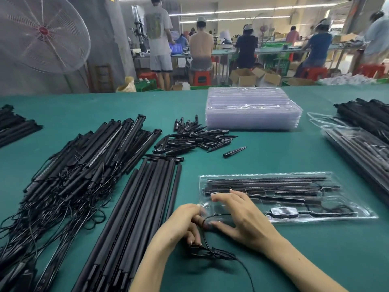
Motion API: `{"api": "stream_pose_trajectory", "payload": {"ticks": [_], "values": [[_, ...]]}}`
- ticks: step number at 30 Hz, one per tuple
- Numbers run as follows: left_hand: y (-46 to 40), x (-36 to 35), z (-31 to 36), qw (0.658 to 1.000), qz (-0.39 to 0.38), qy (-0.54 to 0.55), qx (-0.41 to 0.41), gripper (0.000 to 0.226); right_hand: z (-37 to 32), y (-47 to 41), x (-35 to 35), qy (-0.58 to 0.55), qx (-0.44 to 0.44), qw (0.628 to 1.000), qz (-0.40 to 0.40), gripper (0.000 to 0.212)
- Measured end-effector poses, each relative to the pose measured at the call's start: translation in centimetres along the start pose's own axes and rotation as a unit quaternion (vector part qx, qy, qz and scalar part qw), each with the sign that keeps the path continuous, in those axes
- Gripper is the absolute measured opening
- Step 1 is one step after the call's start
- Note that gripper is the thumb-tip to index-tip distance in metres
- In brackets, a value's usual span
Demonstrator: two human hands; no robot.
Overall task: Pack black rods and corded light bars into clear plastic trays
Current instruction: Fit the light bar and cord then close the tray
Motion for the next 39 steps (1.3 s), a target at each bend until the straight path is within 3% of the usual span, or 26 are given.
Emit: {"api": "stream_pose_trajectory", "payload": {"ticks": [5,8,11,15,18,21,25,28,32,35,39], "values": [[-0.9,0.2,0.4,0.999,0.008,0.035,-0.015,0.029,-0.1,-0.1,1.0,-0.029,-0.001,0.998,0.047,0.043],[-1.4,-0.1,0.5,0.999,0.008,0.027,-0.016,0.041,-1.5,-0.2,1.5,0.023,0.065,0.995,0.071,0.025],[-1.7,-0.6,0.7,1.0,0.004,0.004,-0.021,0.031,-3.7,0.2,1.5,0.079,0.145,0.982,0.087,0.014],[-2.0,-0.5,0.1,1.0,0.008,-0.007,-0.002,0.025,-5.6,0.9,1.8,0.137,0.184,0.966,0.115,0.022],[-1.9,-0.8,0.4,0.999,0.014,-0.022,-0.018,0.021,-6.2,1.4,3.0,0.127,0.205,0.958,0.154,0.017],[-2.0,-0.6,0.4,0.999,0.035,-0.027,-0.026,0.024,-6.6,1.5,2.9,0.134,0.223,0.956,0.132,0.019],[-1.8,-0.7,-0.1,0.998,-0.002,0.066,0.011,0.037,-7.0,1.4,2.1,0.175,0.187,0.96,0.113,0.015],[-1.0,-1.5,-0.2,0.991,-0.085,0.103,0.02,0.039,-7.2,1.4,1.8,0.148,0.145,0.97,0.125,0.012],[-0.2,-1.7,-0.2,0.981,-0.147,0.122,0.02,0.06,-5.3,0.8,1.5,0.087,0.096,0.986,0.105,0.016],[0.6,-2.4,0.4,0.977,-0.202,0.067,-0.003,0.065,-3.1,0.8,2.3,0.058,0.071,0.99,0.103,0.019],[0.5,-1.4,0.4,0.988,-0.156,-0.008,-0.018,0.057,0.7,1.0,2.4,-0.04,-0.025,0.997,0.064,0.029]]}}
Point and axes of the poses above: each hand's wrist, its own y-axis away from the middle knuckle, its own x-axis out of the back of the hand, z = x × y, the point moved 10 cm from there along -y, towards the middle knuckle, and after that the axes turned 12 degrees about y, right-handed, at the moved point
